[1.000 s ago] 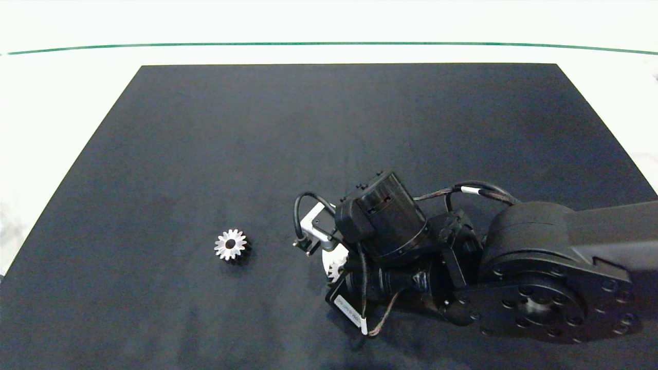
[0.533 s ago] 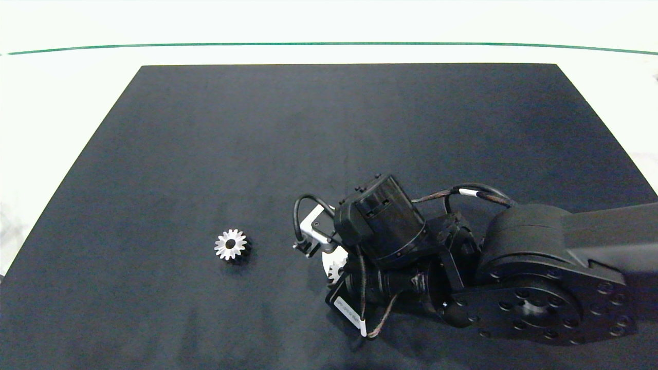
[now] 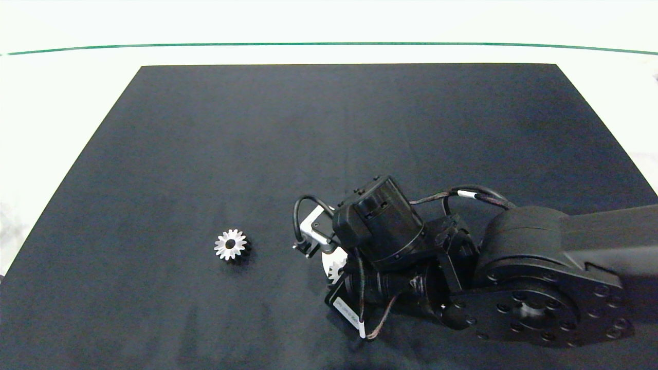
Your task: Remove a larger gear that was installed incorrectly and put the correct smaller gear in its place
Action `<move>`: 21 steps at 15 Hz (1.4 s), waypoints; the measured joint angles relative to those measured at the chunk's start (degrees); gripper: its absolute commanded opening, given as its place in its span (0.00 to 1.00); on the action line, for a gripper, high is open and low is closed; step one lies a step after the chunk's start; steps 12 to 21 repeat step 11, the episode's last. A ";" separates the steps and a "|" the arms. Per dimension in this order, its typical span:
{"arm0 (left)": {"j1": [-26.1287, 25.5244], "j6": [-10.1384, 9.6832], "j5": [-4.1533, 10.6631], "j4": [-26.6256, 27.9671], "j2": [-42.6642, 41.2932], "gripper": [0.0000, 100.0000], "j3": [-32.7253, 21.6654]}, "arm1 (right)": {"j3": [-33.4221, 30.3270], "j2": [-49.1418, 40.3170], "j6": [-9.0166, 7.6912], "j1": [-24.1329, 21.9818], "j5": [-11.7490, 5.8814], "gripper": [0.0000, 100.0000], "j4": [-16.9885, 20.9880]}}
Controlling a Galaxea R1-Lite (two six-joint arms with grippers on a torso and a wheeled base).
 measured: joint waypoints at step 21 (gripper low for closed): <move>0.02 -0.05 0.02 -0.02 -0.28 1.00 0.02 | -1.49 -3.72 -0.23 -0.91 -1.17 1.00 0.09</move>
